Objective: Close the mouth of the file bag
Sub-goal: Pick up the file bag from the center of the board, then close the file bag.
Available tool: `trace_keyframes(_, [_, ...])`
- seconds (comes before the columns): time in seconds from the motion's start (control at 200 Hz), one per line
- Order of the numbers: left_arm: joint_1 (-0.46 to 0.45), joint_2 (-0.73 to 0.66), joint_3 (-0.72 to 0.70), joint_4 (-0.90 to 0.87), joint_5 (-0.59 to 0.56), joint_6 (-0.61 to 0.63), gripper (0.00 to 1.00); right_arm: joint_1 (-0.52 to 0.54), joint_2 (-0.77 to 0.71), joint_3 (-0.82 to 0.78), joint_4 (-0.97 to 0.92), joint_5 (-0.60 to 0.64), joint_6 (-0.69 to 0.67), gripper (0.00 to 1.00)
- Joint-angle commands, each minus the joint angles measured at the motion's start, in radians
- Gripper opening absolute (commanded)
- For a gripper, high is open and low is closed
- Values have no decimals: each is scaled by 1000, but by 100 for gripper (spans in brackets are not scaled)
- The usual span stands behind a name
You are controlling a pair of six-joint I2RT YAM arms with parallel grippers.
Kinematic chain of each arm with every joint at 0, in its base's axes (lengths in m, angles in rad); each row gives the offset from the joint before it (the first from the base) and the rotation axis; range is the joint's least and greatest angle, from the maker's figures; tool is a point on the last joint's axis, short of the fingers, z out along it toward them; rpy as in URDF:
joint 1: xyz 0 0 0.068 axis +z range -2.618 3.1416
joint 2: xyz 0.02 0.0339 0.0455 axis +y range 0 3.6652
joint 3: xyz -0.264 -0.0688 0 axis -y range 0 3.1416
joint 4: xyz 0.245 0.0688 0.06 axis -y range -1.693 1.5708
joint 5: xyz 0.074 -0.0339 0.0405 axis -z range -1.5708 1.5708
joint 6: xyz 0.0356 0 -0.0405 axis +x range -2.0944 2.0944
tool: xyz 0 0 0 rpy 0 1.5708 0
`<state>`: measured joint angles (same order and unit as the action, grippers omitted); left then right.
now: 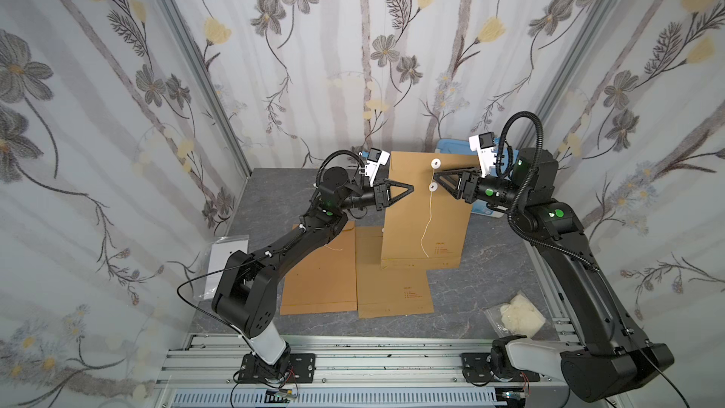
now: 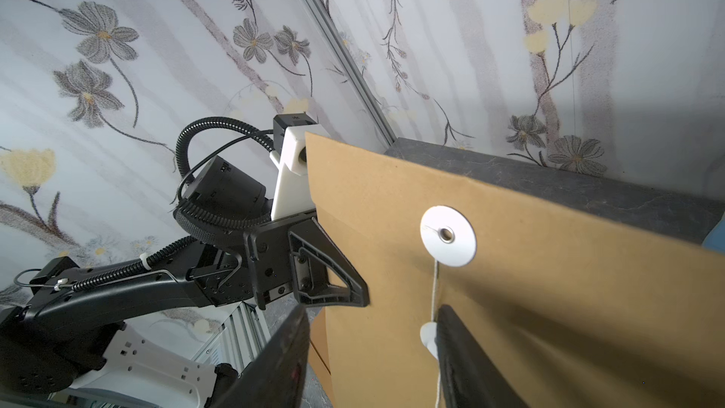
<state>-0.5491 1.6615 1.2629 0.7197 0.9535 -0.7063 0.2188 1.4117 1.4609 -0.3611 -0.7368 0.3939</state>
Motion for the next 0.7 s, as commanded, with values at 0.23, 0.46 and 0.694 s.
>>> trace_keyframes(0.23, [-6, -2, -2, 41, 11, 21, 0, 4, 37, -29, 92, -45, 11, 54])
trace_keyframes(0.46, [-7, 0, -9, 63, 17, 15, 0, 11, 68, -36, 130, -87, 52, 54])
trace_keyframes(0.694, [-7, -1, -14, 52, 5, 38, 0, 17, 95, -60, 211, -132, 126, 54])
